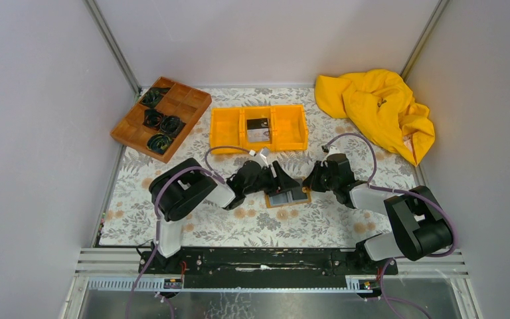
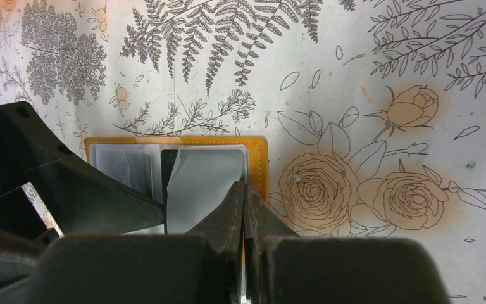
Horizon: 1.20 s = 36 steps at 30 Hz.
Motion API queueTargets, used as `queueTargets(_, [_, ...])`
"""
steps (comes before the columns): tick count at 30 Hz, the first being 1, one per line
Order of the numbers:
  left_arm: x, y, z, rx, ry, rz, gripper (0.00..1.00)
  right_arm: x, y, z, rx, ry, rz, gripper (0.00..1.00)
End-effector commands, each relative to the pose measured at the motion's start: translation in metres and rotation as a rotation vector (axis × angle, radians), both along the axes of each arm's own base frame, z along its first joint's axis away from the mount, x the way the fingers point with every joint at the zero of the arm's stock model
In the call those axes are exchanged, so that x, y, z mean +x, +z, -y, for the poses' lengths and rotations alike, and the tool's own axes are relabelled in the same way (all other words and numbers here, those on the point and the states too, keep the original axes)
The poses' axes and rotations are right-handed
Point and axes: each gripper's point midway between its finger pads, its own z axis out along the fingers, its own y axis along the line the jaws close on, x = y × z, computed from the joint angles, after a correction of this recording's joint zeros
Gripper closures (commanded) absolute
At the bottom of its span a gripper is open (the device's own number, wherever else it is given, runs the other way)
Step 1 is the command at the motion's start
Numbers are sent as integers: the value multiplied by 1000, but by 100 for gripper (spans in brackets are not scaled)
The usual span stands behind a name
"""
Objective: Take the credit cards out of the card holder
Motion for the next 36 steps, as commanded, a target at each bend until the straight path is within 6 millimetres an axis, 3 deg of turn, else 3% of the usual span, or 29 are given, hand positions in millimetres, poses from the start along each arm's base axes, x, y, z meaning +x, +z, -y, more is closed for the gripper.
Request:
queueTargets(1, [16,32,8,-140,86,84,33,-13,-7,-7,13,40,-62,100])
queueTargets(17, [13,44,24,-172,92,117,34,-13,-7,-8,16,43,-66,100])
queueTargets(30, [26,63,31,-213,127,142,34,-13,-8,-8,15,40,-70,100])
queueTargets(36, [30,57,31,-209,150,116,34,-14,-7,-8,16,42,-67,100])
